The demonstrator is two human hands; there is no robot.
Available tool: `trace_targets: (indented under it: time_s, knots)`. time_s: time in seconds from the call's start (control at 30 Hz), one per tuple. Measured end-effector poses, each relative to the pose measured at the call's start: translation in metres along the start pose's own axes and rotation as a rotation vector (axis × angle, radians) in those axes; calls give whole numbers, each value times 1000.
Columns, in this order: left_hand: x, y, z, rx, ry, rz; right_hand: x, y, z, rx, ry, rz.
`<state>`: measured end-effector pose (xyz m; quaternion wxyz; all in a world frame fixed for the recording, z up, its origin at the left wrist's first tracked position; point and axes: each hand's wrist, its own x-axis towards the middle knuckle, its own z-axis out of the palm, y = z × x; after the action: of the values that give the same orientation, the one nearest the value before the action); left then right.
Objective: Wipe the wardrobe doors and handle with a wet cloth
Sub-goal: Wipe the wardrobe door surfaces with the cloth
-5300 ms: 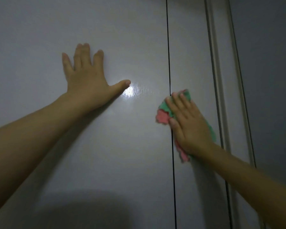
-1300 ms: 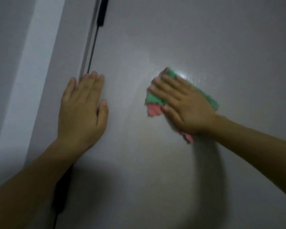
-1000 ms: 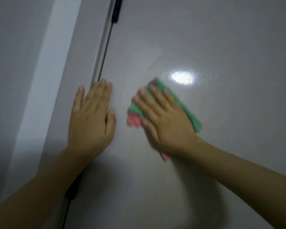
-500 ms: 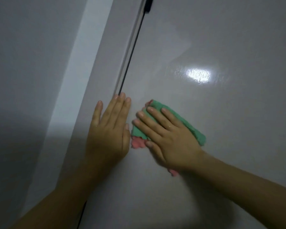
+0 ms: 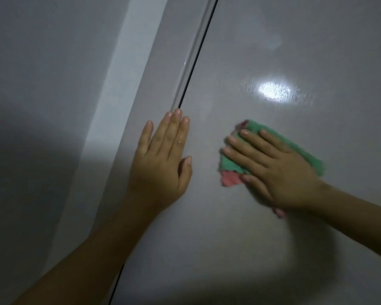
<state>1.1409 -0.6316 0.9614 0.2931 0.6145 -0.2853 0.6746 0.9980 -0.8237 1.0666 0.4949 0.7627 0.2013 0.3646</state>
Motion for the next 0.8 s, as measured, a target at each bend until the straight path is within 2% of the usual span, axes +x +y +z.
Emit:
trace_targets:
  time_s: [0.07, 0.17, 0.23, 0.27, 0.3, 0.4, 0.47, 0.5, 0.57, 0.63, 0.7, 0.73, 0.77, 0.8]
  knots:
    - [0, 2, 0, 17, -10, -4, -14, 34, -7, -20, 13, 62]
    - [0, 2, 1, 24, -4, -1, 17, 64, -12, -14, 146, 575]
    - [0, 2, 2, 30, 3, 0, 50, 40, -7, -4, 274, 844]
    - [0, 3, 2, 30, -1, -1, 59, 15, -2, 16, 290, 852]
    - [1, 1, 2, 32, -6, -2, 63, -14, 5, 54, 271, 760]
    - [1, 0, 0, 24, -50, -4, 19, -90, 18, 110, 97, 260]
    - [1, 0, -1, 32, -52, -5, -17, -81, 17, 84, 33, 88]
    - [0, 1, -2, 36, -51, -5, -28, -66, 16, 80, 31, 93]
    - [0, 2, -2, 41, -46, 0, -34, -26, 12, 42, 80, 242]
    - [0, 1, -1, 50, -48, 3, -24, 0, 6, 32, 149, 510]
    - [-1, 1, 0, 72, -59, 7, -3, -12, 8, 37, 255, 805]
    - [-1, 1, -1, 81, -70, 9, 4, -29, 11, 46, 284, 887]
    - [0, 1, -1, 88, -79, 8, 4, -47, 15, 70, 276, 869]
    - [0, 1, -1, 95, -88, 9, -2, -66, 19, 99, 231, 745]
